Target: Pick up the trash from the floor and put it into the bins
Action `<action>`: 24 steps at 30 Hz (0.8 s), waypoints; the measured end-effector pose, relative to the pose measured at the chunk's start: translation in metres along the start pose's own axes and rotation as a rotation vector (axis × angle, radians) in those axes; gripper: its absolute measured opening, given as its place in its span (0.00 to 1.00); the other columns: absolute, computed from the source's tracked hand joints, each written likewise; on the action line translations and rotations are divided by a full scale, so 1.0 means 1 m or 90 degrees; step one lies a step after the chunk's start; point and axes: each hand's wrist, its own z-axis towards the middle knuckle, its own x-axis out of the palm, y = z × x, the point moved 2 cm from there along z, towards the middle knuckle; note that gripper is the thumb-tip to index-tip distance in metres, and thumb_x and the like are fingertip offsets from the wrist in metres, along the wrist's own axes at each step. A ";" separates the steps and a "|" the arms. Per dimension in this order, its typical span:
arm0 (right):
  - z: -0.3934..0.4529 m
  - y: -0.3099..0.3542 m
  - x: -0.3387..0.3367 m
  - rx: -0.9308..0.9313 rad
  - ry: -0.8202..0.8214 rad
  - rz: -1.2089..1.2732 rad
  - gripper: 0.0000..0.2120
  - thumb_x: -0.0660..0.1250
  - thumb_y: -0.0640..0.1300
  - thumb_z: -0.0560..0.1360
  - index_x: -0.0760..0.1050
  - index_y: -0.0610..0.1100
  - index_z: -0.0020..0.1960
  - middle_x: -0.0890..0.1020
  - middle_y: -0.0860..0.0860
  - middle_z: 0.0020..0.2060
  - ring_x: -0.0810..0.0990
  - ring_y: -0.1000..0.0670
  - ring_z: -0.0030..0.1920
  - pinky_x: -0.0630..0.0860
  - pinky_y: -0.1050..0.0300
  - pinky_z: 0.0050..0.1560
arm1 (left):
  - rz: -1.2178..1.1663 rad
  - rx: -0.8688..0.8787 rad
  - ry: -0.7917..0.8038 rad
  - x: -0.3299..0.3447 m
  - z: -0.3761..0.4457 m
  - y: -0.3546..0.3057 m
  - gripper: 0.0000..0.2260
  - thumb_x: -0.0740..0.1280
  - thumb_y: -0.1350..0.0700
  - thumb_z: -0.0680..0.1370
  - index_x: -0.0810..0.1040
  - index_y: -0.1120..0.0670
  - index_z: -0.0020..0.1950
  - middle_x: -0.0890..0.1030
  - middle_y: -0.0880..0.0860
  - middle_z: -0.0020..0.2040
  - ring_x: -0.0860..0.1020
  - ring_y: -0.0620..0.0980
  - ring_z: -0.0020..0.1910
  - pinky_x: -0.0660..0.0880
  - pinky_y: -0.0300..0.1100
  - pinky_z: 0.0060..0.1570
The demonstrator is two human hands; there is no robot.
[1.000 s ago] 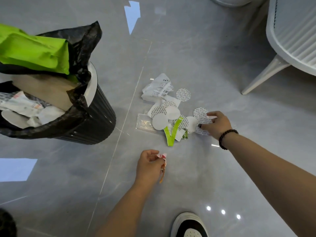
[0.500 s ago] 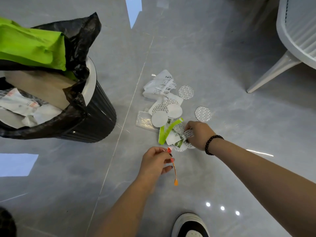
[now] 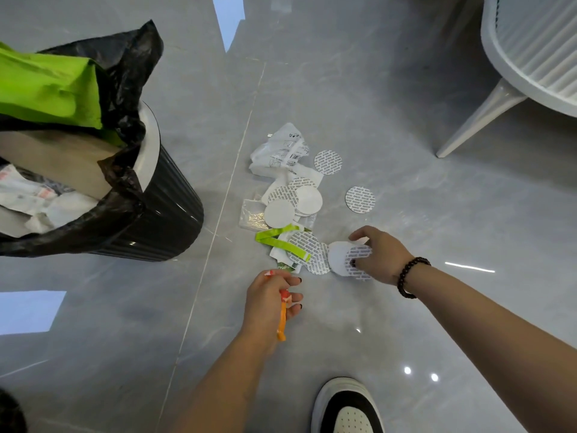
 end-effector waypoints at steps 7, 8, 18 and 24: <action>0.003 -0.006 0.006 -0.035 0.030 -0.109 0.29 0.62 0.37 0.74 0.59 0.49 0.73 0.76 0.42 0.60 0.76 0.43 0.56 0.71 0.59 0.48 | 0.197 0.105 -0.029 0.012 0.009 0.011 0.05 0.66 0.58 0.75 0.75 0.54 0.39 0.73 0.50 0.31 0.68 0.49 0.28 0.65 0.39 0.29; 0.003 -0.006 0.007 -0.050 0.033 -0.116 0.29 0.65 0.38 0.74 0.60 0.49 0.72 0.75 0.43 0.62 0.76 0.44 0.58 0.70 0.60 0.49 | 0.260 0.138 -0.032 0.015 0.010 0.010 0.04 0.67 0.57 0.75 0.76 0.53 0.40 0.74 0.49 0.32 0.70 0.49 0.31 0.67 0.40 0.32; 0.003 -0.012 0.022 -0.105 0.014 -0.125 0.23 0.75 0.43 0.66 0.70 0.45 0.57 0.75 0.48 0.54 0.74 0.49 0.51 0.69 0.60 0.47 | 0.670 0.337 -0.045 0.036 0.026 -0.003 0.19 0.65 0.52 0.77 0.71 0.43 0.68 0.80 0.50 0.59 0.77 0.53 0.59 0.73 0.45 0.53; 0.001 -0.017 0.010 -0.018 0.032 -0.002 0.12 0.74 0.45 0.68 0.73 0.46 0.48 0.78 0.49 0.47 0.77 0.49 0.48 0.71 0.62 0.41 | 0.761 0.365 -0.017 0.038 0.036 -0.008 0.24 0.65 0.49 0.77 0.64 0.38 0.72 0.77 0.48 0.63 0.75 0.52 0.61 0.73 0.46 0.56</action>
